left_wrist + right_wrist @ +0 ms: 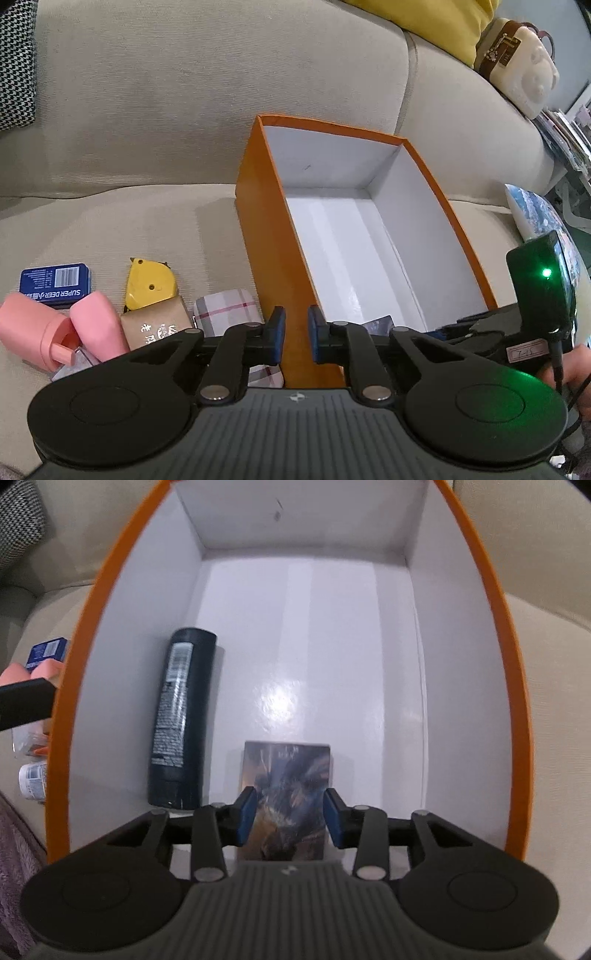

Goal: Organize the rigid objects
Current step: 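Release the spray can into the shoebox with the left tool while the right tool releases the card box, then withdraw both tools from the shoebox back toward the pile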

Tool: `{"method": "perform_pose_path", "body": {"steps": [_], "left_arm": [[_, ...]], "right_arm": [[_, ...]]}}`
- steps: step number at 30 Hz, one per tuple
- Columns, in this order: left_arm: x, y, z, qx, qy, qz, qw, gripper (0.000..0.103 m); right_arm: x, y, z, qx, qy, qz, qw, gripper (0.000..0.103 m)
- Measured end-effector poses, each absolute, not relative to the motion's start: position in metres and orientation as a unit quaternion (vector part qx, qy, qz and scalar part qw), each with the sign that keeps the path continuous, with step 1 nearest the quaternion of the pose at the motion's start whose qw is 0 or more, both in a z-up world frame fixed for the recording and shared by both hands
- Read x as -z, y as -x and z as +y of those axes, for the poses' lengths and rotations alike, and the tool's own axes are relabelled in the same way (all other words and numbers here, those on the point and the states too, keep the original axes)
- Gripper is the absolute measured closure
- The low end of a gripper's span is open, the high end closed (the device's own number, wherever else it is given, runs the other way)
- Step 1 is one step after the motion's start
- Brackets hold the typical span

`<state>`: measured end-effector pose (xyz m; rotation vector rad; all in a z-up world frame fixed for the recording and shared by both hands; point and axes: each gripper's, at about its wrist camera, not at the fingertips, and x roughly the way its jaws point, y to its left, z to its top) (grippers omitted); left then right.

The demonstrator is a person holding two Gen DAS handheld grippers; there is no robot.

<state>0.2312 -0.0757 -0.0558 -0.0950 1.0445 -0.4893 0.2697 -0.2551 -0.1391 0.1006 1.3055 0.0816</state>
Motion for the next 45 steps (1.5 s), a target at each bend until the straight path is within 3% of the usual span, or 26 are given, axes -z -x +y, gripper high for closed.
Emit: {"method": "perform_pose_path", "body": {"steps": [6,11,18,26,32,45], "left_arm": [[0.056,-0.231,-0.074,0.224,0.046,0.492,0.840,0.085],[0.057,-0.231,-0.074,0.222,0.045,0.491,0.841,0.085],[0.057,-0.242,-0.073,0.206,0.062,0.498,0.840,0.086],[0.056,-0.252,-0.071,0.201,0.067,0.503,0.838,0.086],[0.061,-0.257,-0.075,0.202,0.064,0.506,0.836,0.086],[0.058,-0.250,-0.076,0.202,0.051,0.509,0.835,0.086]], "right_arm": [[0.143,-0.274,-0.247,-0.043,-0.067,0.607,0.791,0.059],[0.140,-0.277,-0.238,-0.048,-0.092,0.608,0.787,0.066],[0.114,-0.305,-0.222,-0.067,-0.100,0.544,0.830,0.066],[0.120,-0.354,-0.212,-0.064,-0.148,0.517,0.841,0.076],[0.134,-0.367,-0.214,-0.063,-0.168,0.535,0.826,0.085],[0.140,-0.333,-0.222,-0.064,-0.183,0.548,0.813,0.089]]}}
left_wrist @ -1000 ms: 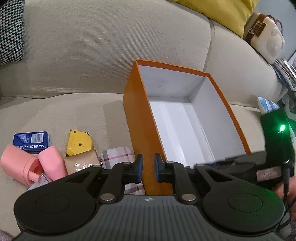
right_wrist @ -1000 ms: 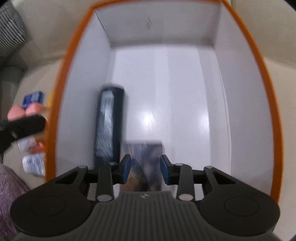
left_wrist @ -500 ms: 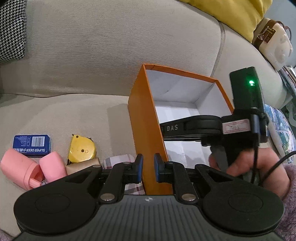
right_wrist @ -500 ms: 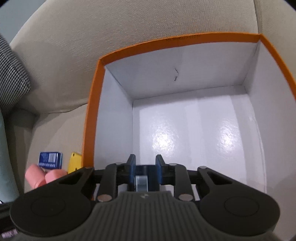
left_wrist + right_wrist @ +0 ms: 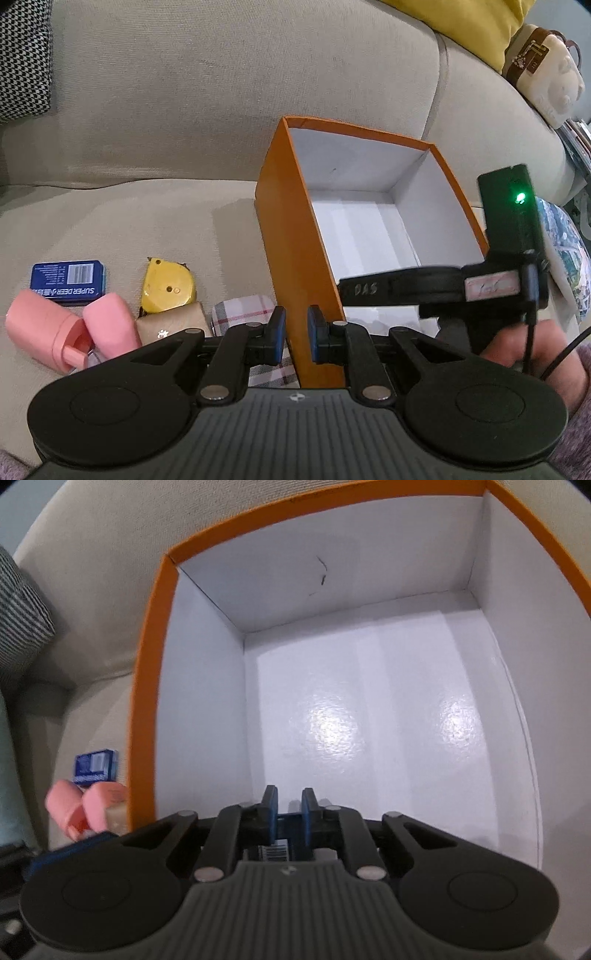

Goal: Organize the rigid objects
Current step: 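Withdraw both tools from the shoebox back toward the pile, then grasp the white Vaseline tube with the left tool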

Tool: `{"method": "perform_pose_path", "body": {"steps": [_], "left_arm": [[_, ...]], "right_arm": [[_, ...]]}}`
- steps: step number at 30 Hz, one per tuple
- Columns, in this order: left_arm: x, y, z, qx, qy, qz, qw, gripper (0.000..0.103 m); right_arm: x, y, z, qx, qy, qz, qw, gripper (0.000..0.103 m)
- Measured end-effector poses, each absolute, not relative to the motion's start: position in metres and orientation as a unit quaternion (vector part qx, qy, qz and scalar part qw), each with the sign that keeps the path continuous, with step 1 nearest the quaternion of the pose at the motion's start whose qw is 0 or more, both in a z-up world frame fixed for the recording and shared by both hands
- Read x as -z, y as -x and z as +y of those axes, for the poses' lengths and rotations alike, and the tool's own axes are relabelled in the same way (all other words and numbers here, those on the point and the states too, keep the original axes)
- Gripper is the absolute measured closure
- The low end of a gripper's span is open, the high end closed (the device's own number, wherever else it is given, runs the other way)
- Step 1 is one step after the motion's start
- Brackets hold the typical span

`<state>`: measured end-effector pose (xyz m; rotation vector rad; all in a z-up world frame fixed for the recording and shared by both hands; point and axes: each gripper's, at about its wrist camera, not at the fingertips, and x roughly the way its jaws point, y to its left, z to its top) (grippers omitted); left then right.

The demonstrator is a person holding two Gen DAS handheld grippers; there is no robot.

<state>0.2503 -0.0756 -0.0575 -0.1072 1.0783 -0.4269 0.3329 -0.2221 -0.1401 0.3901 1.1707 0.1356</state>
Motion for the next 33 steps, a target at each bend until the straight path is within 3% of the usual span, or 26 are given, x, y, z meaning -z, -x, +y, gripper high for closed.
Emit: {"method": "perform_pose_path", "body": {"steps": [16,26,33], "left_arm": [[0.017,-0.193,0.022,0.148,0.056,0.479,0.863,0.085],[0.065,-0.164,0.042,0.174,-0.013,0.502,0.847,0.079],[0.094,-0.152,0.011,0.246,-0.185,0.478,0.823,0.073]], "right_arm": [[0.033,-0.210,-0.169,-0.140,-0.140,0.420,0.885,0.083],[0.089,-0.183,-0.110,-0.135,-0.140,0.487,0.851,0.075],[0.116,-0.174,-0.099,-0.103,-0.108,0.506,0.850,0.073]]}}
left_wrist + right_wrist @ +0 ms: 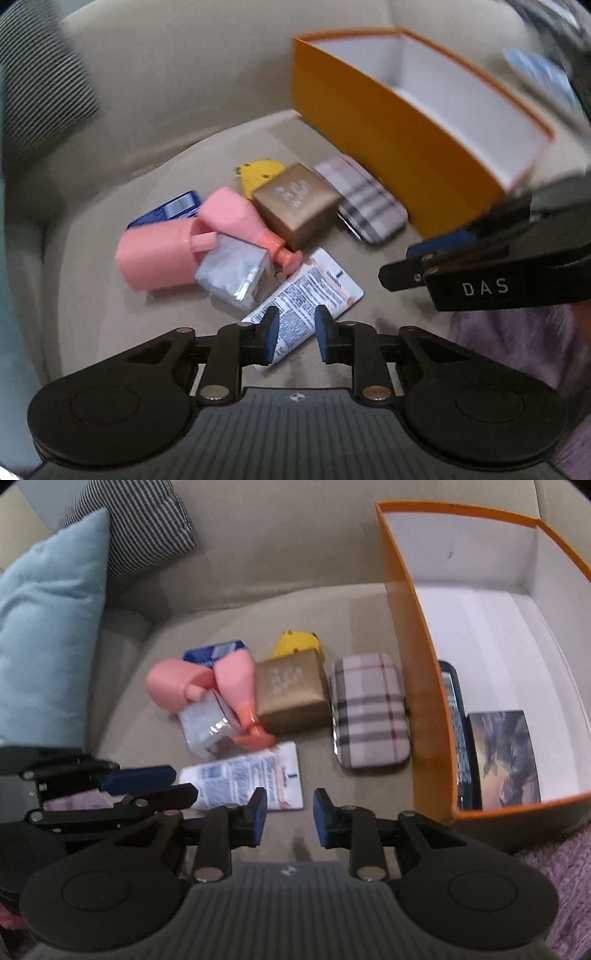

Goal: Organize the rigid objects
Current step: 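Grasp the white Vaseline tube with the left tool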

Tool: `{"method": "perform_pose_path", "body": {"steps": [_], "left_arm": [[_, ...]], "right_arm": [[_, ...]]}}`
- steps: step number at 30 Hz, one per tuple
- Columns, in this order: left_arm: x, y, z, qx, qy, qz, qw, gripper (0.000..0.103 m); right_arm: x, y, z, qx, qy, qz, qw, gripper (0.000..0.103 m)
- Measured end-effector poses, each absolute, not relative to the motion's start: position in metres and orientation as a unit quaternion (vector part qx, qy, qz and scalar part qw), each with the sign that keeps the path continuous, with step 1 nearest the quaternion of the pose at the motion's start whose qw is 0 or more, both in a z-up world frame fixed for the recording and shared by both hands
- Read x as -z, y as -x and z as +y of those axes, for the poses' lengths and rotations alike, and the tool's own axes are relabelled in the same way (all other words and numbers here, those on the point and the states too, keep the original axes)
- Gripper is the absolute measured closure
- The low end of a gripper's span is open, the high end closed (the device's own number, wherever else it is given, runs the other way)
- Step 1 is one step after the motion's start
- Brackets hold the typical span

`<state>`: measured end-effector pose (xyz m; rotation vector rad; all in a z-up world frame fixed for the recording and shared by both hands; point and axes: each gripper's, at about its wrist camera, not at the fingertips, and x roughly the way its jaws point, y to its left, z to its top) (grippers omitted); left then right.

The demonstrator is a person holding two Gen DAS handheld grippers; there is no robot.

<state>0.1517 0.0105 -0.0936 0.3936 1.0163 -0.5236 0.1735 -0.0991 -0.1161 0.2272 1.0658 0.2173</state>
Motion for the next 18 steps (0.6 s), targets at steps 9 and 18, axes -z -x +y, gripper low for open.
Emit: {"method": "perform_pose_path", "body": {"steps": [9,18], "left_arm": [[0.128,-0.133,-0.028,0.279,-0.393,0.407,0.776,0.055],[0.163,-0.120,-0.049,0.279,-0.494,0.375,0.733,0.051]], "right_arm": [[0.125,-0.173,-0.113,-0.040,-0.107,0.495,0.861,0.065],[0.130,-0.173,-0.119,-0.038,-0.121,0.498,0.858,0.062]]}}
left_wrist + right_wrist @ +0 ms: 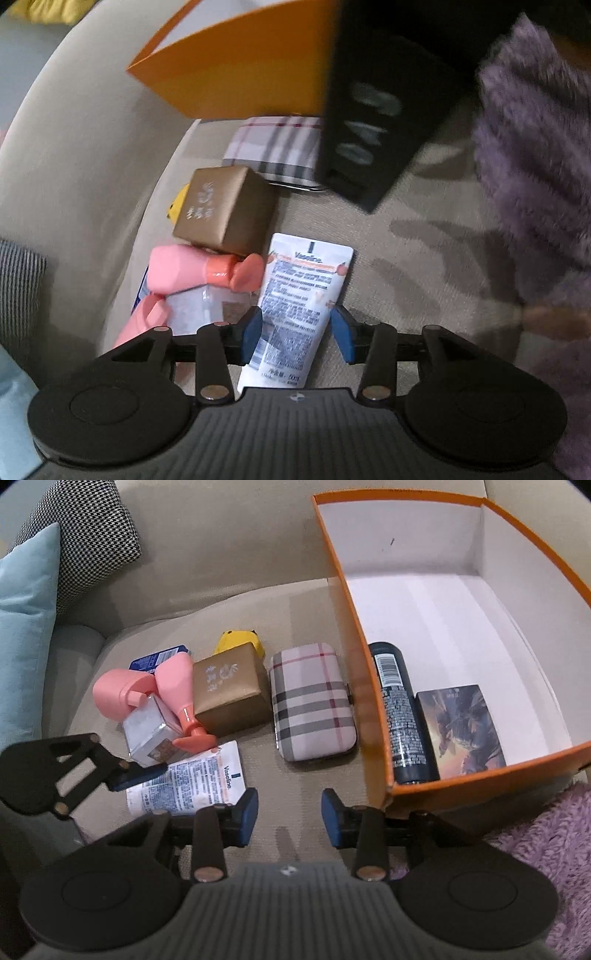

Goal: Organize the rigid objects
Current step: 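Grasp the white Vaseline tube with the left tool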

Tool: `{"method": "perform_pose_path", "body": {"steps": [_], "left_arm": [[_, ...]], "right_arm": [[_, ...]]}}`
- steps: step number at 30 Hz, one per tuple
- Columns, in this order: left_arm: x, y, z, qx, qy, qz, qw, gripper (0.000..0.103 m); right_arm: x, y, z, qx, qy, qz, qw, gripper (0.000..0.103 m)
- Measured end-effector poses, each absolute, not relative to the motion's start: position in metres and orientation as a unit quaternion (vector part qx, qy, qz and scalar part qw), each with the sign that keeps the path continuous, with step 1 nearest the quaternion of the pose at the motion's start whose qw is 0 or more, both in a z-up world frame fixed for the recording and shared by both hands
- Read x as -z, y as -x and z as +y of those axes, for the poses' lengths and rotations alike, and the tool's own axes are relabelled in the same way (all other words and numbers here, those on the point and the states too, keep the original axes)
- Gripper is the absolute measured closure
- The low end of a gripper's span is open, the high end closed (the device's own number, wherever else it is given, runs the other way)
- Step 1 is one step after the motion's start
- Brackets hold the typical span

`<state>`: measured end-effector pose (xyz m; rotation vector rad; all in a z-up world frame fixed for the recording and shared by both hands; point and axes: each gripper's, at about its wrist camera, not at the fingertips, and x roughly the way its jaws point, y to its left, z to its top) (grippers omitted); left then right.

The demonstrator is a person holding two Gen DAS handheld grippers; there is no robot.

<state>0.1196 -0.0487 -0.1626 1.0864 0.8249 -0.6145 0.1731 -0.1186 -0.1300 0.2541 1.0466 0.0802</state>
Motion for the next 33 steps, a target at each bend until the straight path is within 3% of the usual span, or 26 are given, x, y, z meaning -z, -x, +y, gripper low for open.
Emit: {"method": "perform_pose_path", "body": {"steps": [4,10,12,14,19,23,27,33], "left_arm": [[0.177,-0.118,-0.055,0.270,-0.524,0.360,0.723,0.047],[0.172,-0.125,-0.048,0.273,-0.496,0.373,0.735,0.053],[0.165,-0.126,-0.044,0.269,-0.475,0.379,0.747,0.073],[0.154,-0.125,-0.039,0.260,-0.453,0.379,0.764,0.080],[0.129,-0.137,-0.017,0.237,-0.347,0.409,0.810,0.086],[0.101,-0.140,0.005,0.237,-0.200,0.430,0.848,0.088],[0.094,-0.158,0.029,0.212,-0.054,0.478,0.851,0.088],[0.097,-0.178,0.043,0.177,0.022,0.514,0.839,0.086]], "right_arm": [[0.132,-0.173,-0.119,-0.040,-0.126,0.501,0.855,0.060],[0.134,-0.174,-0.119,-0.042,-0.129,0.503,0.853,0.060],[0.133,-0.173,-0.118,-0.045,-0.125,0.499,0.856,0.060],[0.131,-0.171,-0.117,-0.047,-0.122,0.494,0.859,0.060],[0.129,-0.170,-0.114,-0.051,-0.116,0.495,0.860,0.060],[0.126,-0.171,-0.109,-0.059,-0.109,0.494,0.861,0.063],[0.129,-0.175,-0.101,-0.067,-0.087,0.501,0.858,0.080],[0.120,-0.177,-0.067,-0.085,0.032,0.482,0.872,0.080]]}}
